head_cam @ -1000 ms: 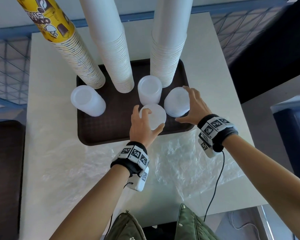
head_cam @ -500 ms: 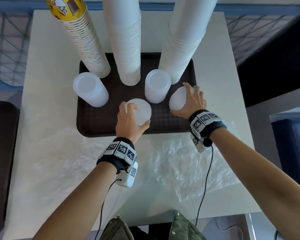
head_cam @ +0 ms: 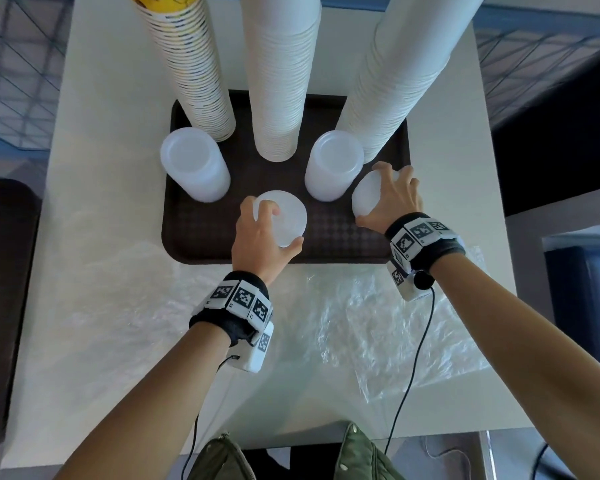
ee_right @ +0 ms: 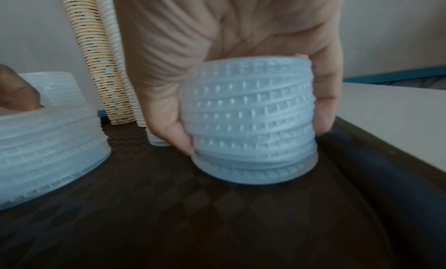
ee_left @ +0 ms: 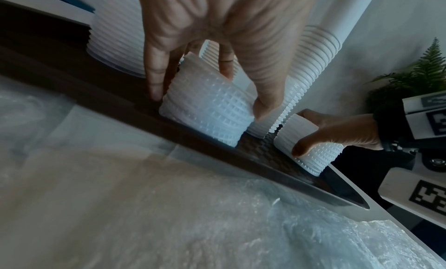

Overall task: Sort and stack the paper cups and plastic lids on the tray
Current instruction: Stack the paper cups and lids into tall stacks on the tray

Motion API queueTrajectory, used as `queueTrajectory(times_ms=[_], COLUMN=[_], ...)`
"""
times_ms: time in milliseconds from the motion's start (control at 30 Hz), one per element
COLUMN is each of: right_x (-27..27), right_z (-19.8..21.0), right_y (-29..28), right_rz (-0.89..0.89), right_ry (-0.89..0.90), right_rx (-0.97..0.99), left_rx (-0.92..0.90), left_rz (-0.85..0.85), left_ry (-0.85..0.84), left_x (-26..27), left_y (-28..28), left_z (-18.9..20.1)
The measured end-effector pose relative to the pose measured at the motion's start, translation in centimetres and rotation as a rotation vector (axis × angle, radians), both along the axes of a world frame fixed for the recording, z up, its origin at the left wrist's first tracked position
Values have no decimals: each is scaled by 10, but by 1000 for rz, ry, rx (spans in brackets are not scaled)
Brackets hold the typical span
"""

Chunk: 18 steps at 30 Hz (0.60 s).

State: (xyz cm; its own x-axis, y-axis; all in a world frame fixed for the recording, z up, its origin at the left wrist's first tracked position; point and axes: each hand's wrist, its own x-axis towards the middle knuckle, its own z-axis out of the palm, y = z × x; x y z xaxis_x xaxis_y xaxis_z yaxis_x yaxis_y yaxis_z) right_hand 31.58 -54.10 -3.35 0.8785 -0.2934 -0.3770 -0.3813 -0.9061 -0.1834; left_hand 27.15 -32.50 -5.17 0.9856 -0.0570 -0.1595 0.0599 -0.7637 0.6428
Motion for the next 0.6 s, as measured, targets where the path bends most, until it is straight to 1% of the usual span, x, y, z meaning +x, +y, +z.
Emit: queueTrajectory(times_ms=[100,267,467,600], right_x=[1,2,6,4], right_z=[0,2,4,4], right_y=[2,-2,-12,-9], right_rz=[23,26,46,76], right_ry=[11,18,69,80], right_rx=[-25,3,31,22], left_rx=[-7,-1,4,20], left_rz=[-4,-10,-17,-11], left_ry=[-4,4,7,11], left_x=[0,1,2,2], left_y=[1,2,3,2], left_z=[-1,0,2,2])
